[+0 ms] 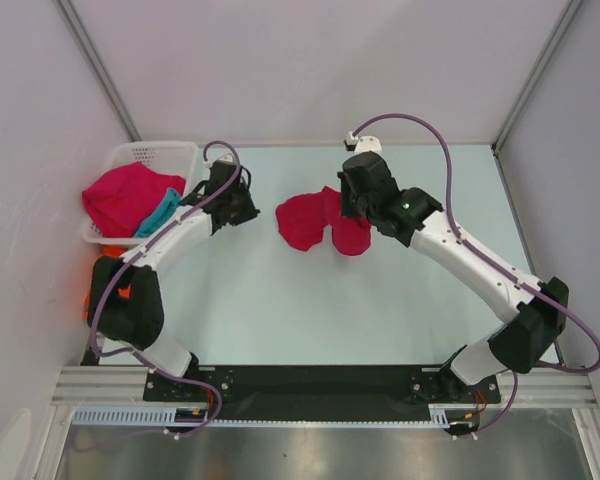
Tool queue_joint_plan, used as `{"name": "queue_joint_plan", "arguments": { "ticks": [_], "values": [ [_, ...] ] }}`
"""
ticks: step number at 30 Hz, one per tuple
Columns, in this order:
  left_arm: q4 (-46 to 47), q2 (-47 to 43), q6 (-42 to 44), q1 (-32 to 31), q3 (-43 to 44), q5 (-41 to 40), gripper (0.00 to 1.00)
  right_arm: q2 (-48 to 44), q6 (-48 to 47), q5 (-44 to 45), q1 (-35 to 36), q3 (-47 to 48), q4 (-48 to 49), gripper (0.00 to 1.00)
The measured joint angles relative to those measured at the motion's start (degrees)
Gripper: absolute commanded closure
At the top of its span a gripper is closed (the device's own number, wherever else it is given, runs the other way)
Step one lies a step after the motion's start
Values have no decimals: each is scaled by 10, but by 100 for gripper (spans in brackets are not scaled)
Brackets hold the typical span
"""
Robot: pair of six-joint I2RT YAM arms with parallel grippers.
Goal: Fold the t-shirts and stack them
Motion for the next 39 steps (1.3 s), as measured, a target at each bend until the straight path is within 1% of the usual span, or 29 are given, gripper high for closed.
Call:
{"name": "queue_joint_plan", "arguments": {
  "ticks": [4,6,10,11,13,14,16,17,20,22,24,25,27,28,29,30,31,33,34,39],
  "values": [
    [31,55,-8,-17,-24,42,96,-25,2,15,5,-1,-8,100],
    [49,83,-9,-34,-37,63,92,-26,3,20,4,-2,-15,100],
    [78,132,-11,-76,-50,111,68,-24,7,23,2,-5,-30,100],
    [86,139,-11,-83,-50,119,58,-23,8,23,2,-5,-31,100],
    [106,150,-14,-100,-50,139,48,-19,11,23,2,-5,-33,100],
    [118,154,-18,-107,-50,147,40,-16,11,23,3,-5,-34,100],
    [139,158,-23,-121,-52,159,34,-9,12,23,3,-4,-35,100],
    [149,160,-25,-128,-53,161,28,-4,12,23,3,-4,-35,100],
    [166,161,-31,-147,-56,160,25,11,12,23,3,-4,-35,100],
    [173,162,-34,-155,-57,160,26,21,12,22,3,-4,-35,100],
    [177,163,-34,-160,-57,160,32,27,12,22,3,-4,-35,100],
    [180,164,-34,-161,-57,160,39,30,12,22,3,-4,-35,100],
    [191,168,-38,-161,-58,158,46,36,12,21,3,-1,-37,100],
    [197,171,-40,-161,-59,157,52,38,12,20,3,2,-39,100],
    [202,175,-41,-161,-59,156,56,40,12,20,3,4,-41,100],
    [204,179,-43,-161,-59,155,63,40,12,20,3,6,-43,100],
    [207,184,-44,-161,-59,154,80,40,11,20,3,7,-45,100],
    [217,191,-46,-162,-59,147,97,40,10,20,3,12,-48,100],
    [219,195,-46,-162,-59,143,100,40,10,21,3,13,-49,100],
    [222,207,-45,-164,-44,124,100,28,6,23,3,13,-59,100]
  ]
}}
